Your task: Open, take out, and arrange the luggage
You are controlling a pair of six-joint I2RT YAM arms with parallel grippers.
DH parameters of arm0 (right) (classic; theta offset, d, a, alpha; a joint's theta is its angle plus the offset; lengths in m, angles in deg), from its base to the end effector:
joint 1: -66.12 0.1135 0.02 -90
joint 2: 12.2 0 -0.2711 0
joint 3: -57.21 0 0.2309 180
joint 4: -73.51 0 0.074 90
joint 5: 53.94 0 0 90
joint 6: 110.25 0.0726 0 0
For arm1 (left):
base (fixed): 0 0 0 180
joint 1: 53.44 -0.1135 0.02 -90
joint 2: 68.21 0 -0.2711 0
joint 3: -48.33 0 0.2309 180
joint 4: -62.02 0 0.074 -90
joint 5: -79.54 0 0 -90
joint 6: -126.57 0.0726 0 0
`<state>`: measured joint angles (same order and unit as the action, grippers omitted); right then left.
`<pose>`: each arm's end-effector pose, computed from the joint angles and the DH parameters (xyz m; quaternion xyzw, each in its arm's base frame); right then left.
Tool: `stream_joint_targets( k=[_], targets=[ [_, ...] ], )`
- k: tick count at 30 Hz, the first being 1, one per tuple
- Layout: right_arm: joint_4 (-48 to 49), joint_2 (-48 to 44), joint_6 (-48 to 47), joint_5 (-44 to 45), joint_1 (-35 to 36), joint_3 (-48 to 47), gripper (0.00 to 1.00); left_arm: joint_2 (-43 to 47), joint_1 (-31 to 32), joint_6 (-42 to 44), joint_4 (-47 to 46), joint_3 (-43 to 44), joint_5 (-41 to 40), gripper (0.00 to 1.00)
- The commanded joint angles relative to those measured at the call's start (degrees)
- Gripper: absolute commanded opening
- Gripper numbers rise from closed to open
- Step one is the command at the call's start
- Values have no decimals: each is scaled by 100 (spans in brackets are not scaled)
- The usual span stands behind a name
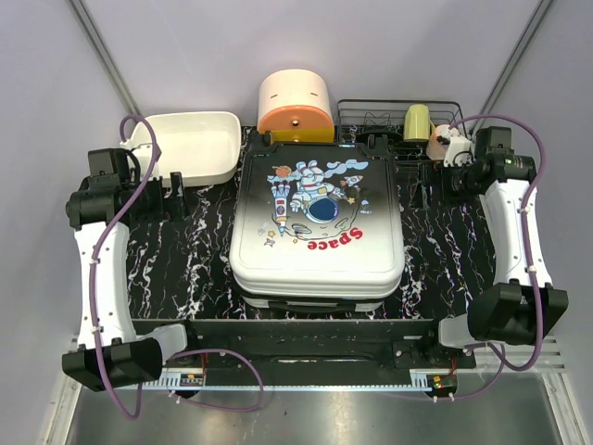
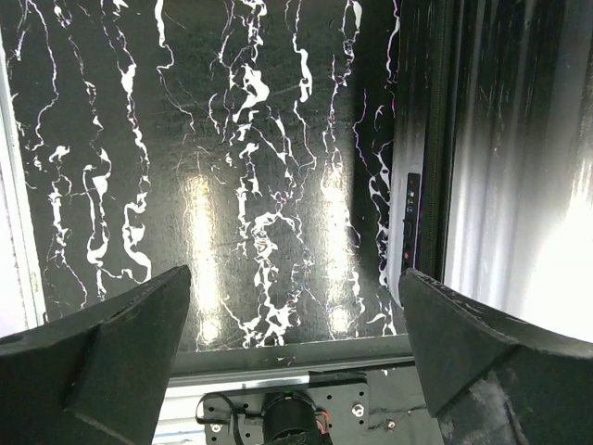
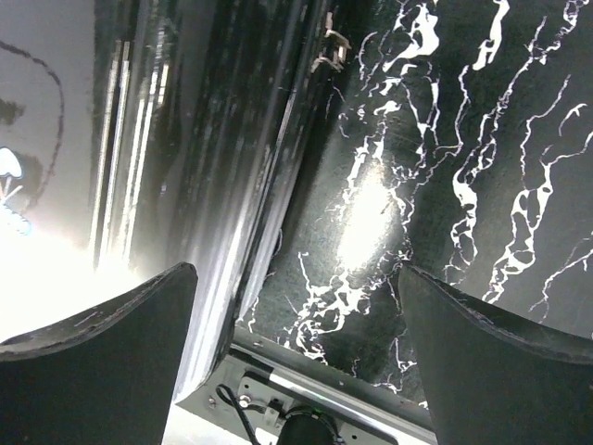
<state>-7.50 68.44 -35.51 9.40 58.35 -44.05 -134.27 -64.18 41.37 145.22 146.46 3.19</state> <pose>0.2626 -0.0030 0.3416 -0.1202 0.9349 0.1688 0.2881 0.1961 0.0198 0.3713 -0.0090 0.9371 -0.0664 0.3425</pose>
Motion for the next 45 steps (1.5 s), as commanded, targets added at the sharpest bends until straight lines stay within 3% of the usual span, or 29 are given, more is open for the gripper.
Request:
stream_joint_targets(
  k=[1, 8, 18, 27, 37, 45],
  targets=[
    [-23, 162, -563, 124, -172, -275, 100, 76, 46, -85, -249, -1, 120, 99],
    [74, -30, -2400, 636, -199, 706, 100, -381, 46, 206, 103, 570, 1718, 99],
    [364, -646, -3771, -1058, -190, 2088, 100, -1654, 256, -146, -310, 1466, 3571, 99],
    [-110, -839, -4757, -2256, 125, 2651, 98, -2867, 1038, 12, -766, 1844, 3926, 99],
    [785, -2129, -3704, -2608, 1891, 3547, 90, -3728, 1759, -418, -1768, 1853, 4304, 97],
    [1365, -3019, -3072, -2555, 2508, 4075, 83, -4379, 2673, -453, -2059, 2450, 4296, 91]
  ],
)
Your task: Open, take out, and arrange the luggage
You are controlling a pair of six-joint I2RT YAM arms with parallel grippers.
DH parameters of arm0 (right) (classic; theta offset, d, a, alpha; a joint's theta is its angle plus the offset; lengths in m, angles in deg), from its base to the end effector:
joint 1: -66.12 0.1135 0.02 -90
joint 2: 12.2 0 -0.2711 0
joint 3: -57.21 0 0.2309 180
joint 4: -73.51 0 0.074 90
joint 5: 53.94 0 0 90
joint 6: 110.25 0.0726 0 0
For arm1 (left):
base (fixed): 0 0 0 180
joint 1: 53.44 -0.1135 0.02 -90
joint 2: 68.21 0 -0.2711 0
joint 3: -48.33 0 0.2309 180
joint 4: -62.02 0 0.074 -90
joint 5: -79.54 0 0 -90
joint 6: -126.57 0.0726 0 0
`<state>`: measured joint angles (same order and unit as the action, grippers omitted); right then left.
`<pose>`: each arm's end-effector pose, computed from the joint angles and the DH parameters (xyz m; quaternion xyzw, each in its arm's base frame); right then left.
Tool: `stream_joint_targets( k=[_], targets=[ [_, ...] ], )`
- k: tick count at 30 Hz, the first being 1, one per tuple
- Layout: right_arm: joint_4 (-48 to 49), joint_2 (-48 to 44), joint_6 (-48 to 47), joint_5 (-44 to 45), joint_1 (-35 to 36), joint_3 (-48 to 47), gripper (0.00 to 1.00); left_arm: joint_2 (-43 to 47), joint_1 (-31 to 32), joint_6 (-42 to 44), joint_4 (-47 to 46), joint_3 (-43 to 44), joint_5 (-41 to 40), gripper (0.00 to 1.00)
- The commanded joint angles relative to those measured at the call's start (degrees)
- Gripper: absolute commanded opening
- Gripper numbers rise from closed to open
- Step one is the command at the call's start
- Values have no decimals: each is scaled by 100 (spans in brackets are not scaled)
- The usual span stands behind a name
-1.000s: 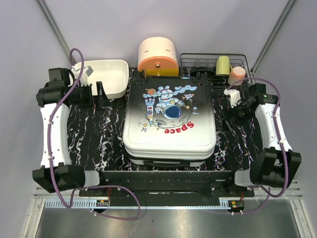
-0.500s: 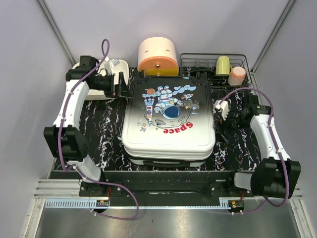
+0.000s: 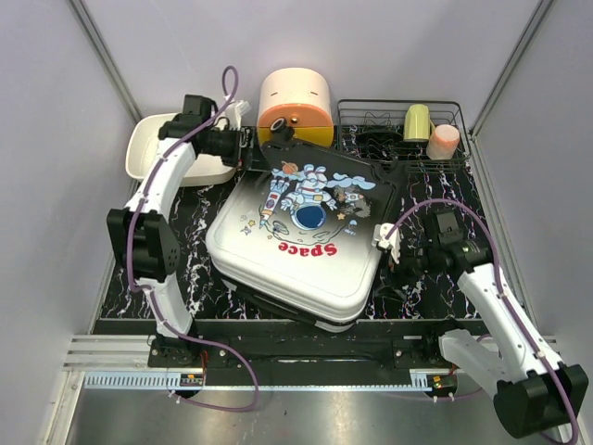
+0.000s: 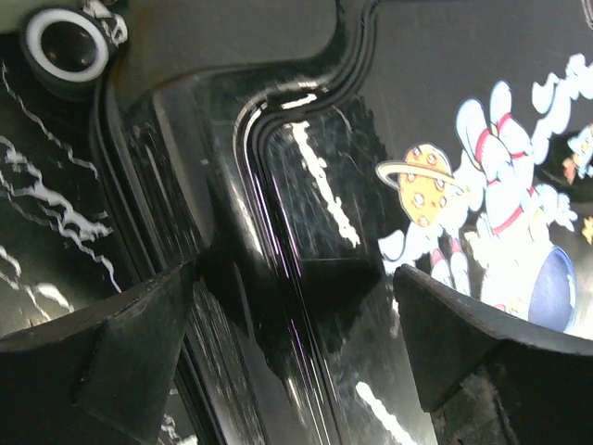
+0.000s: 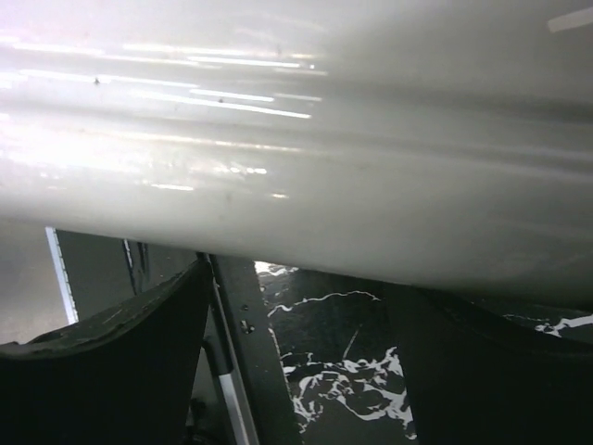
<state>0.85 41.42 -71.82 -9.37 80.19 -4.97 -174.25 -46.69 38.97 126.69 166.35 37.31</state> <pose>0.1253 0.0847 0.2537 -0.5600 0.7086 0.2899 0.3167 0.3861 -0.0998 0.3243 0.1982 0.8532 -0.3945 0.2777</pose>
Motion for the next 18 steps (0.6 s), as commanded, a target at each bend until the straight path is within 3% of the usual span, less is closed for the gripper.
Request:
stream_joint_targets(
  k=[1, 5, 7, 11, 14, 18],
  targets=[
    [566, -335, 595, -686, 368, 167, 81, -461, 960, -178, -232, 680, 849, 90],
    [715, -239, 815, -748, 509, 71, 75, -454, 734, 50, -57, 1278, 402, 90],
    [812, -247, 973, -757, 571, 62, 73, -287, 487, 104, -39, 1507, 260, 97],
    [1232, -300, 1525, -844, 834, 97, 66, 354, -434, -90, -47, 1623, 145, 99],
    [1514, -361, 1860, -827, 1203, 158, 65, 1154, -909, -55, -21, 1009, 102, 99],
    [1866, -432, 2203, -582, 1870, 308, 65, 2261, -1499, -150, -39, -596, -118, 99]
  ],
)
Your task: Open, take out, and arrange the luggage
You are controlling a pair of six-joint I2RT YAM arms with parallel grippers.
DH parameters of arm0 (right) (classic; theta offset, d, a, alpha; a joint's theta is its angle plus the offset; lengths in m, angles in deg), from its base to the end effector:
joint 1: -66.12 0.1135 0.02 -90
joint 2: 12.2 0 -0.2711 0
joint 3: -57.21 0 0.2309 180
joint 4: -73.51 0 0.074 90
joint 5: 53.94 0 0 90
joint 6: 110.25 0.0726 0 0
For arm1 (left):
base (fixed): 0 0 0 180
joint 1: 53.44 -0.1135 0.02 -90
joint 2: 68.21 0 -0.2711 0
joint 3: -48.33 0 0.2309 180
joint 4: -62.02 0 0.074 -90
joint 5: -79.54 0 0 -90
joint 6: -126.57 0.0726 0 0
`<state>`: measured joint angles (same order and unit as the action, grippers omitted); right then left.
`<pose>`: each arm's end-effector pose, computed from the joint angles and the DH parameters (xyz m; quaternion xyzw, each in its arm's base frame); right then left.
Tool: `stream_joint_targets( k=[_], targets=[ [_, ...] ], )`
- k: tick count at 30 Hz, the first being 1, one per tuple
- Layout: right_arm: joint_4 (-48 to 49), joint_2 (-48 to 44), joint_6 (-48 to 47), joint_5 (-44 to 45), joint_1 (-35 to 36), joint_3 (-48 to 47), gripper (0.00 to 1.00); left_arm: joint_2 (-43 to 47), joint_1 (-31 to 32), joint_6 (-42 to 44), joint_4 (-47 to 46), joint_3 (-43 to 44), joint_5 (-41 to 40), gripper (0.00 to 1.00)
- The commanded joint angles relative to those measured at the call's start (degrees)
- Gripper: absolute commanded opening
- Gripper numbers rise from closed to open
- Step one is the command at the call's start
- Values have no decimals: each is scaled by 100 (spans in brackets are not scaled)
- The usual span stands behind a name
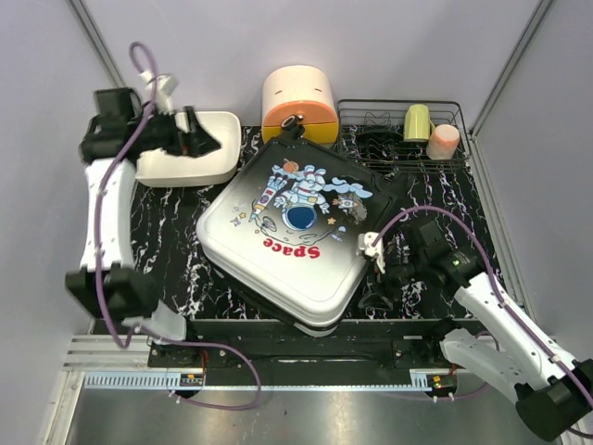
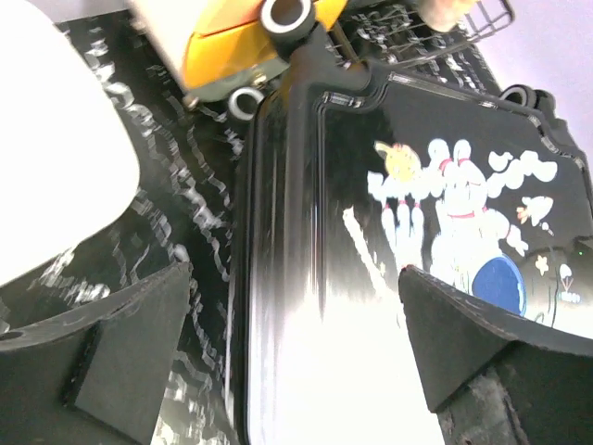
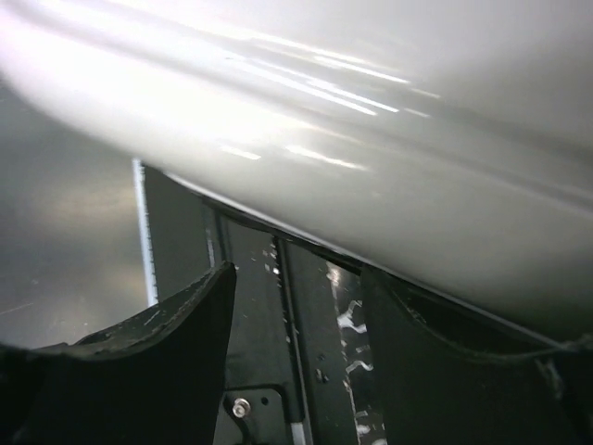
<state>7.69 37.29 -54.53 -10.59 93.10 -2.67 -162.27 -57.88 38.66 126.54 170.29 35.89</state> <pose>0.1020 0.1111 0.2593 -0.5480 0.6945 0.3599 0.2964 0.3459 -0.0258 0.4179 0.1599 0.8248 -0.3275 0.4323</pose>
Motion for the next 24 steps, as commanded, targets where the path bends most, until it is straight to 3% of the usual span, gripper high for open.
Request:
stream_joint_targets(
  k=[1, 9, 12, 19, 24],
  targets=[
    [1339, 7, 545, -380, 876, 96, 65, 1448, -512, -182, -49, -1256, 41, 99],
    [2781, 701, 1582, 174, 2337, -79, 68, 2963, -2014, -1086, -67, -3540, 374, 99],
    [2888, 956, 1609, 209, 2679, -421, 70, 3113, -2411, -1045, -24, -3720, 612, 99],
    [2143, 887, 1986, 506, 2733, -1844, 81, 1999, -2289, -675, -6, -2105, 762, 98],
    [1640, 632, 2232, 1412, 2506, -2452, 90, 804, -1517, -552, -84, -601, 314, 98]
  ],
)
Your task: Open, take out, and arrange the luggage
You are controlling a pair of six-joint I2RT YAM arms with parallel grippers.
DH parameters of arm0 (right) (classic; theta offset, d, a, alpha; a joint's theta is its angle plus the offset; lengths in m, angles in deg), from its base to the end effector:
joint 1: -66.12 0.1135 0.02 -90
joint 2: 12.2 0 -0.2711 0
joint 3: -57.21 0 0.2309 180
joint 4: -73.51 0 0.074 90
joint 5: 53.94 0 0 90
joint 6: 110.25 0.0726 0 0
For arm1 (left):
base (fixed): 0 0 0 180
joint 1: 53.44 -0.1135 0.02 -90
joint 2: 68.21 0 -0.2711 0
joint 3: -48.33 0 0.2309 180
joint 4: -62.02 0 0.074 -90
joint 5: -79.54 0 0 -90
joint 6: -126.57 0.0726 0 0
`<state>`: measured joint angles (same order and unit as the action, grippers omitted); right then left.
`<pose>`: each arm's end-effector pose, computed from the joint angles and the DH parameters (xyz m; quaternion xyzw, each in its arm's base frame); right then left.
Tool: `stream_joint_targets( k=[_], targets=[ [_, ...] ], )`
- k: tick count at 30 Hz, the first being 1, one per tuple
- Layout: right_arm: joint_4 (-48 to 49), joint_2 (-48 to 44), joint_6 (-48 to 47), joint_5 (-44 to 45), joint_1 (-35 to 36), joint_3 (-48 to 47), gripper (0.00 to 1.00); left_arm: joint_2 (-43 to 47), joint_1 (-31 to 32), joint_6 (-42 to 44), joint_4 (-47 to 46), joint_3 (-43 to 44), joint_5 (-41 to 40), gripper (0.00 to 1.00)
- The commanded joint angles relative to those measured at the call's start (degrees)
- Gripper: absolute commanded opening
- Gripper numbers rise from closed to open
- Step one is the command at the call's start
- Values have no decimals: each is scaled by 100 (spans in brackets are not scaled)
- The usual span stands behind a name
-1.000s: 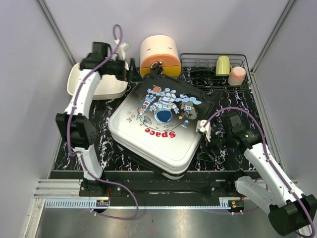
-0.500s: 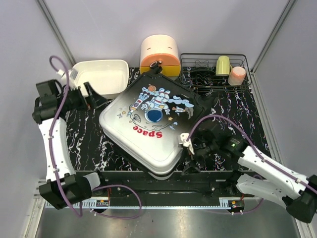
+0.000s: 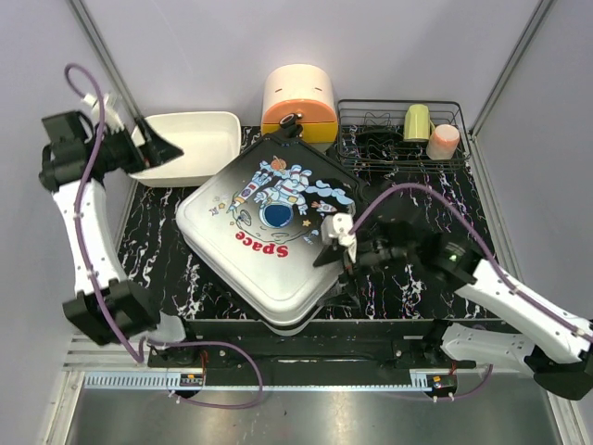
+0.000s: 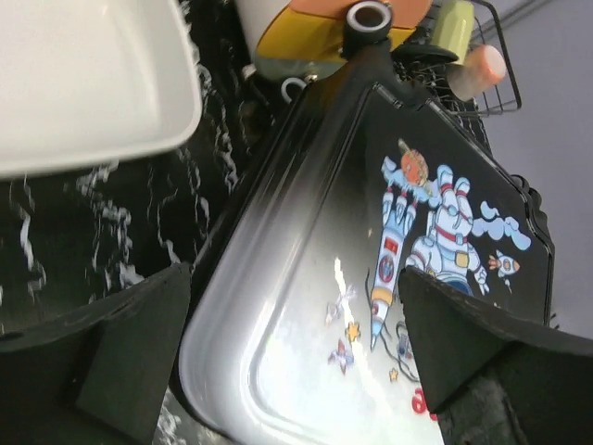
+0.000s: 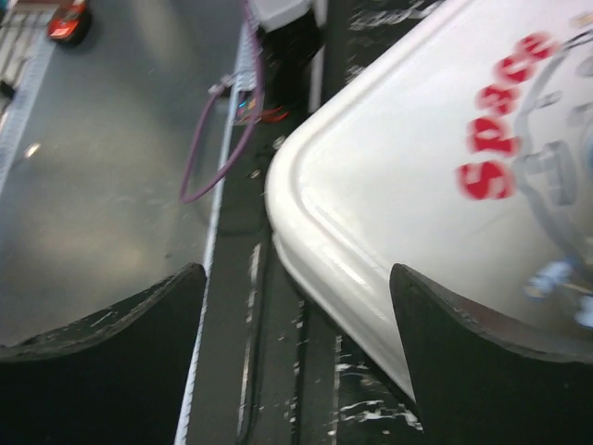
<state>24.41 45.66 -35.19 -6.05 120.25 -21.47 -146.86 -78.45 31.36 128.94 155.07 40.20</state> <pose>0.0802 0.1940 0.3645 -0.6060 0.5555 0.4511 0.3475 0.2628 0.0607 0.4128 -0.0341 0.8352 -0.3130 0.4509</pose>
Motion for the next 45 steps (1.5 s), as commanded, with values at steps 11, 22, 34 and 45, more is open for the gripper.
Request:
stream_joint_targets(
  k=[11, 22, 34, 45],
  targets=[
    [-1850, 330, -86, 309, -3250, -1820, 95, -3304, 2465, 117, -975, 2960, -319, 99],
    [-2584, -442, -1477, 746, -3945, 22, 78, -3474, 3565, 1048, -633, 1846, 297, 75],
    [-1652, -266, -2741, 1135, -4033, 1359, 65, -2700, 2371, 311, -1230, 1705, -143, 87],
    [1820, -1234, -1715, 932, -4182, 3364, 51, -1294, 1895, -76, -2021, -97, -56, 87]
  ],
)
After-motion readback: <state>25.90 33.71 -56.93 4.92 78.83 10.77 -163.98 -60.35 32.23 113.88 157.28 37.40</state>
